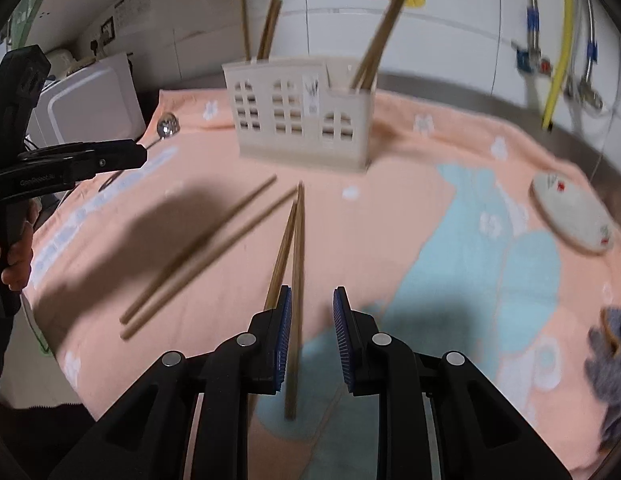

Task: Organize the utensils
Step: 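Lower the left tool onto a fourth chopstick and close it while the right tool grasps another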

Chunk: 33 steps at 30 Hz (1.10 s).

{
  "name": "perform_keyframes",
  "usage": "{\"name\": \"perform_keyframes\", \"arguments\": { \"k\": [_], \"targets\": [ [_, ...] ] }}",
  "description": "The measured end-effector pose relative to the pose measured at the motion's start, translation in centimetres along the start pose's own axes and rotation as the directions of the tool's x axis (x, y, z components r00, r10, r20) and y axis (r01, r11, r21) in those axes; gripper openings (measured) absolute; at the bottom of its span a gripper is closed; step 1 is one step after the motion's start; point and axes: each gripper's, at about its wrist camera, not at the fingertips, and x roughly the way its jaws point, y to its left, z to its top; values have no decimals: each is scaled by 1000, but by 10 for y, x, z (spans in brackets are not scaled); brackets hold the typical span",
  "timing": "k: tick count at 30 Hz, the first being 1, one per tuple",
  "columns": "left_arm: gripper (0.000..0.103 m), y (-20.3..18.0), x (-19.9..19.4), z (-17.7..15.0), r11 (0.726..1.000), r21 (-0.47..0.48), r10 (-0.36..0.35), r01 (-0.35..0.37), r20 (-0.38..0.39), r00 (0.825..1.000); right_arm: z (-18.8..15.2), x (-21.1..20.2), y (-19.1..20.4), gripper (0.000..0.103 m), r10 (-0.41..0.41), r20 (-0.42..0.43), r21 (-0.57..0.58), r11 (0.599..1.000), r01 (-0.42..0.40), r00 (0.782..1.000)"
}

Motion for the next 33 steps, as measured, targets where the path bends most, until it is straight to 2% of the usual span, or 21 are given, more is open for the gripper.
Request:
{"name": "perform_keyframes", "arguments": {
  "k": [10, 19, 26, 29, 33],
  "targets": [
    [44, -14, 20, -40, 999, 10, -40, 41, -101, 994, -21, 16, 6, 19, 8, -33, 1, 1000, -8, 999],
    [44, -22, 35, -57, 998, 8, -67, 69, -162, 985, -25, 22, 8, 13, 1, -41, -10, 1000, -1, 999],
    [26, -26, 45, -59, 996, 4, -85, 88, -188, 978, -26, 22, 9, 9, -12, -33, -24, 1000, 11, 999],
    [21, -27, 50, -60, 996, -3, -91, 92, -199, 976, -26, 22, 8, 8, -12, -31, -21, 1000, 11, 999],
    [20, -25, 56, -59, 996, -18, -86, 84, -206, 975, -26, 22, 8, 8, -11, -30, -21, 1000, 10, 999]
  ]
}}
